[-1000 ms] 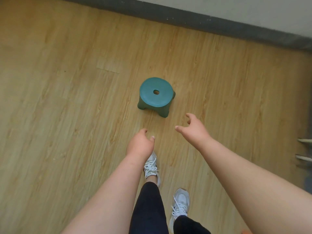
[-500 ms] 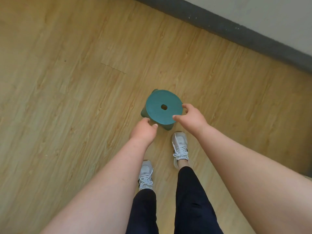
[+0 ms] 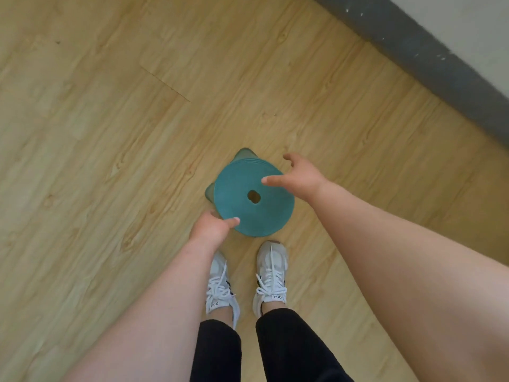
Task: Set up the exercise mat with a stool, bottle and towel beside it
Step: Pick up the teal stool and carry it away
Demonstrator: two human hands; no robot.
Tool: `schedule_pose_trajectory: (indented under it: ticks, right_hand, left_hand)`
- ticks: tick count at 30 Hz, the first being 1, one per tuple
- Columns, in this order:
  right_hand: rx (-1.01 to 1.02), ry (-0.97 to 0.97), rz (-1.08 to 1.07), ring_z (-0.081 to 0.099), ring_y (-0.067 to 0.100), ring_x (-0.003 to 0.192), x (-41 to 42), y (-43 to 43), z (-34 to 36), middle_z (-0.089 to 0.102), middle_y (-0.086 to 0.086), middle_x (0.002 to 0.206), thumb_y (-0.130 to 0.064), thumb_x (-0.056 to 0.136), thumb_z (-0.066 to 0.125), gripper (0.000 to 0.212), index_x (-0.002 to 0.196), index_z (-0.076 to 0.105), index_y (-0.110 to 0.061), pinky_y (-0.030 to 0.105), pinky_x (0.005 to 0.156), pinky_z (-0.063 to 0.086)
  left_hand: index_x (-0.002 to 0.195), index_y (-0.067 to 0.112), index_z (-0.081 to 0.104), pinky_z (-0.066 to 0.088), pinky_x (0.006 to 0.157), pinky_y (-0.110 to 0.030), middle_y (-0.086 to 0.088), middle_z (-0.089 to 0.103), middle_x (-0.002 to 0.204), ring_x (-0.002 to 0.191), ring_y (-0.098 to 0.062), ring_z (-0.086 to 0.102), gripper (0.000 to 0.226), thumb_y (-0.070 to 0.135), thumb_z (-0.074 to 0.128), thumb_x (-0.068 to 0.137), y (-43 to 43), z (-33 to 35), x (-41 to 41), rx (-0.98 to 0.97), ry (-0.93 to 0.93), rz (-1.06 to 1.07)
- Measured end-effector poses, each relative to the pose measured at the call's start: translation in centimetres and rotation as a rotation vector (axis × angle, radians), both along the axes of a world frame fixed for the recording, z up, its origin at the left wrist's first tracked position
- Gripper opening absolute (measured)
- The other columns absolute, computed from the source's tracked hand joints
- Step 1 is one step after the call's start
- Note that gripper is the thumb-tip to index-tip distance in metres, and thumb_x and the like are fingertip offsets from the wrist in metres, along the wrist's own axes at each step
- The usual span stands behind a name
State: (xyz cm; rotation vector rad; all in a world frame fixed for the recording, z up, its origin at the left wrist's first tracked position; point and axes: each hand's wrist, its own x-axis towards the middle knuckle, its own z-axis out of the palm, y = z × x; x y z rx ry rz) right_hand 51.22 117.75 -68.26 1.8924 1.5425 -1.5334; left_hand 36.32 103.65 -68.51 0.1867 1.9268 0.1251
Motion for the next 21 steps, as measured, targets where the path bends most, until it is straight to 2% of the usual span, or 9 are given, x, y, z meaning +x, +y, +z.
schedule_pose_trajectory:
  ticks: [3, 5, 7, 9, 10, 12, 14, 18, 21]
  right_hand:
    - [-0.024, 0.005, 0.014, 0.043, 0.025, 0.136, -0.6, 0.9, -4.5, 0.038, 0.008, 0.152, -0.047, 0.067, 0.084, 0.1, 0.149, 0.032, -0.022, 0.037, 0.104, 0.04]
    - [-0.046, 0.02, -0.003, 0.043, 0.024, 0.136, -0.8, 1.0, -7.1, 0.038, 0.007, 0.152, -0.046, 0.065, 0.085, 0.103, 0.15, 0.032, -0.021, 0.035, 0.104, 0.039]
    - [-0.079, 0.025, 0.004, 0.047, 0.024, 0.132, -0.9, 1.1, -8.8, 0.042, 0.006, 0.149, -0.047, 0.064, 0.086, 0.103, 0.149, 0.033, -0.021, 0.034, 0.103, 0.041]
    - [-0.131, 0.041, -0.005, 0.058, 0.023, 0.12, -0.9, 0.9, -10.0, 0.054, 0.003, 0.138, -0.047, 0.063, 0.087, 0.096, 0.144, 0.042, -0.021, 0.038, 0.102, 0.046]
    - [-0.154, 0.066, -0.028, 0.064, 0.022, 0.111, -0.9, 0.6, -10.5, 0.062, 0.002, 0.129, -0.045, 0.063, 0.087, 0.086, 0.137, 0.05, -0.021, 0.041, 0.099, 0.05]
    - [-0.17, 0.123, -0.097, 0.07, 0.02, 0.098, -0.7, 0.2, -11.2, 0.07, 0.001, 0.113, -0.041, 0.065, 0.087, 0.068, 0.123, 0.06, -0.02, 0.043, 0.093, 0.054]
    - [-0.178, 0.131, -0.123, 0.07, 0.019, 0.095, -0.7, -0.2, -10.8, 0.071, 0.0, 0.11, -0.04, 0.065, 0.087, 0.064, 0.12, 0.061, -0.02, 0.041, 0.09, 0.055]
    - [-0.211, 0.101, -0.124, 0.066, 0.016, 0.098, -0.6, -0.5, -9.0, 0.066, 0.0, 0.115, -0.039, 0.067, 0.086, 0.072, 0.128, 0.053, -0.018, 0.035, 0.084, 0.053]
    - [-0.199, 0.095, -0.124, 0.063, 0.012, 0.094, -1.7, -1.0, -5.9, 0.064, -0.002, 0.11, -0.039, 0.066, 0.087, 0.069, 0.12, 0.05, -0.019, 0.032, 0.075, 0.051]
  left_hand:
    - [0.133, 0.009, 0.045, 0.043, 0.086, -0.03, -0.007, 0.059, 0.124, 0.109, -0.026, 0.058, 0.069, 0.034, 0.076, 0.077, -0.1, -4.4, -0.2, 0.019, -0.039, 0.117]
    - [0.12, 0.015, 0.055, 0.045, 0.086, -0.031, -0.001, 0.062, 0.117, 0.098, -0.02, 0.059, 0.052, 0.032, 0.077, 0.076, -0.4, -7.1, 0.1, 0.047, -0.127, 0.237]
    - [0.101, 0.021, 0.06, 0.042, 0.078, -0.028, 0.004, 0.067, 0.109, 0.087, -0.011, 0.06, 0.032, 0.031, 0.078, 0.076, -0.5, -8.8, 0.6, 0.066, -0.22, 0.356]
    - [0.094, 0.021, 0.061, 0.042, 0.072, -0.026, 0.009, 0.068, 0.1, 0.084, -0.005, 0.061, 0.027, 0.032, 0.078, 0.075, -0.7, -10.0, 0.9, 0.075, -0.274, 0.448]
    - [0.098, 0.022, 0.062, 0.044, 0.075, -0.027, 0.01, 0.069, 0.1, 0.088, -0.006, 0.062, 0.029, 0.031, 0.078, 0.075, -0.9, -10.4, 1.0, 0.077, -0.296, 0.485]
    - [0.114, 0.019, 0.061, 0.044, 0.095, -0.035, 0.006, 0.07, 0.109, 0.103, -0.013, 0.063, 0.043, 0.028, 0.078, 0.076, -1.3, -11.0, 1.1, 0.083, -0.363, 0.56]
    - [0.122, 0.014, 0.058, 0.044, 0.102, -0.038, -0.001, 0.07, 0.113, 0.106, -0.018, 0.064, 0.05, 0.02, 0.078, 0.077, -1.8, -10.9, 0.6, 0.089, -0.406, 0.631]
    - [0.122, 0.011, 0.058, 0.054, 0.071, -0.024, -0.002, 0.072, 0.106, 0.087, -0.012, 0.069, 0.047, 0.013, 0.075, 0.079, -2.4, -9.3, -0.8, 0.138, -0.434, 0.69]
    - [0.122, 0.012, 0.058, 0.054, 0.065, -0.021, -0.002, 0.072, 0.103, 0.085, -0.011, 0.07, 0.048, 0.015, 0.076, 0.078, -3.1, -6.4, -2.4, 0.172, -0.429, 0.675]
